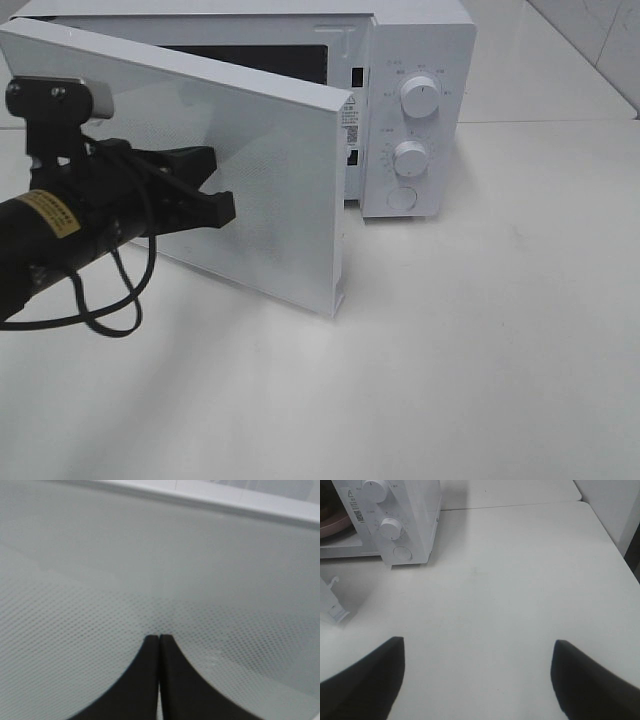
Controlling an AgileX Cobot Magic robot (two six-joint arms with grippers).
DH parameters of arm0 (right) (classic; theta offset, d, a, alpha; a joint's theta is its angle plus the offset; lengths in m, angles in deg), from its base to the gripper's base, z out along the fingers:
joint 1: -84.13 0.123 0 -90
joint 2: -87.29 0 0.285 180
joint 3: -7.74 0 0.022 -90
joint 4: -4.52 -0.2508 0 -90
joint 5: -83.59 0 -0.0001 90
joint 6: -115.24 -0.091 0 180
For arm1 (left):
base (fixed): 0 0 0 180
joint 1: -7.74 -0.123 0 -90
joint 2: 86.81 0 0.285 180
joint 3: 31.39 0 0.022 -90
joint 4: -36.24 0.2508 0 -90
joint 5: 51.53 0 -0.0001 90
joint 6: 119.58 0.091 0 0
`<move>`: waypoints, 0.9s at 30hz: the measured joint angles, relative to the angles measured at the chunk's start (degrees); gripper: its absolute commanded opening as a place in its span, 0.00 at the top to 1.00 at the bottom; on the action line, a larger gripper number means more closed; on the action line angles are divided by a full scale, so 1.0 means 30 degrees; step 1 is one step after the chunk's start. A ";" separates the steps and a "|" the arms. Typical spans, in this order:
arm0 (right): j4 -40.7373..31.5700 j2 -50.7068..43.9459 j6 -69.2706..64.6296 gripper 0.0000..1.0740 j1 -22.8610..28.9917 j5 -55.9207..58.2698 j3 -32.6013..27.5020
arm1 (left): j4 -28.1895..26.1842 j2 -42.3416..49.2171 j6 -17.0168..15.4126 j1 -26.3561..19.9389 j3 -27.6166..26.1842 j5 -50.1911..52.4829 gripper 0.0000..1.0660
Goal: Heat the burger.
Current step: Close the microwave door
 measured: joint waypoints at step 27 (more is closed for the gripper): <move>0.0000 0.0000 0.0000 0.29 0.0000 0.0000 0.0000 | -0.3151 -0.4030 0.1528 0.0840 -0.7792 -0.3056 1.00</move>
